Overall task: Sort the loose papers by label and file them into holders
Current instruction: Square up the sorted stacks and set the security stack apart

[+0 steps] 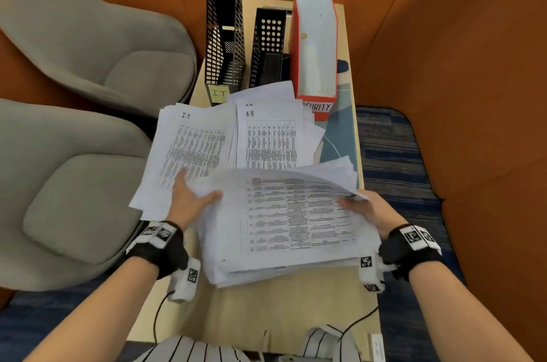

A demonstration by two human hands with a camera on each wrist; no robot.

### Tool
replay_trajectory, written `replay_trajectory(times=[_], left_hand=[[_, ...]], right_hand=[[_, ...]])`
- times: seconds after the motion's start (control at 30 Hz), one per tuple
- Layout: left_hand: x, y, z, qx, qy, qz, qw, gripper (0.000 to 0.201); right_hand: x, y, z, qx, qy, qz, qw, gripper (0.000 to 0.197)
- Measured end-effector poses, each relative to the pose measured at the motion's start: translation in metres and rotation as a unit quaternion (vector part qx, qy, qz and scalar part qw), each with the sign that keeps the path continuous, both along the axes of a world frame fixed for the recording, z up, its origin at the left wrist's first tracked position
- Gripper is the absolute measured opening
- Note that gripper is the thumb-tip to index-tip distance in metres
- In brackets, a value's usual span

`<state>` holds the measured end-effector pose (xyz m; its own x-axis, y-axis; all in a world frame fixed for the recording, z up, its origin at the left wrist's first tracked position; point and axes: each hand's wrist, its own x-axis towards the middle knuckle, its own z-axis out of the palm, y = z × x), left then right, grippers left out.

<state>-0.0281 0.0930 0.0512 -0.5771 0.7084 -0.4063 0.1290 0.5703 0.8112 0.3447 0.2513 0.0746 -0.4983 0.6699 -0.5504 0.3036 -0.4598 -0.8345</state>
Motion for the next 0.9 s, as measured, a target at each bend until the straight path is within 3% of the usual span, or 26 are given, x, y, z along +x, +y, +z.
replay_trajectory(times=[0.03, 0.07, 0.13, 0.2, 0.33, 0.43, 0.5, 0.57, 0.67, 0.73, 0.8, 0.87, 0.9], left_hand=[[0.001, -0.008, -0.001, 0.023, -0.124, 0.038, 0.991, 0.112], [0.006, -0.014, -0.001, 0.046, -0.226, 0.028, 0.973, 0.105], [0.017, -0.019, 0.003, 0.064, -0.279, -0.048, 0.957, 0.085], [0.027, -0.016, 0.013, 0.101, -0.247, -0.05, 0.962, 0.063], [0.03, -0.013, 0.018, 0.17, -0.206, -0.039, 0.963, 0.042], [0.028, -0.023, 0.008, 0.119, -0.163, -0.078, 0.976, 0.025], [0.027, -0.033, -0.002, 0.109, -0.179, -0.092, 0.973, 0.036], [0.035, -0.038, -0.008, 0.095, -0.197, -0.064, 0.974, 0.054], [0.052, -0.029, -0.006, 0.115, -0.132, -0.008, 0.985, 0.01], [0.05, -0.025, -0.002, 0.117, -0.109, 0.026, 0.987, 0.029], [0.046, -0.028, 0.001, 0.133, -0.123, 0.019, 0.983, 0.031], [0.054, -0.031, -0.002, 0.108, -0.134, 0.006, 0.985, 0.043], [0.064, -0.029, -0.004, 0.091, -0.128, 0.009, 0.988, 0.039]], right_hand=[[0.006, -0.003, 0.0, -0.028, 0.031, -0.017, 0.999, 0.033], [0.009, -0.007, 0.002, -0.041, 0.055, -0.028, 0.997, 0.034], [0.009, -0.013, 0.007, -0.023, 0.093, -0.043, 0.994, 0.038], [0.008, -0.017, 0.01, 0.011, 0.115, -0.057, 0.992, 0.043], [0.008, -0.03, 0.01, 0.061, 0.107, -0.032, 0.992, 0.051], [0.008, -0.04, -0.004, 0.056, 0.009, -0.004, 0.998, 0.027], [0.009, -0.046, -0.018, 0.02, -0.023, 0.007, 1.0, 0.018], [0.009, -0.053, -0.031, -0.005, -0.029, 0.004, 1.0, 0.025], [0.011, -0.061, -0.031, -0.007, -0.032, -0.089, 0.995, 0.035], [0.016, -0.057, -0.025, 0.017, -0.024, -0.119, 0.992, 0.03], [0.02, -0.052, -0.018, 0.042, 0.003, -0.064, 0.997, 0.027], [0.021, -0.055, -0.021, 0.019, 0.051, -0.029, 0.998, 0.057], [0.021, -0.057, -0.03, -0.026, 0.029, -0.064, 0.997, 0.076]])
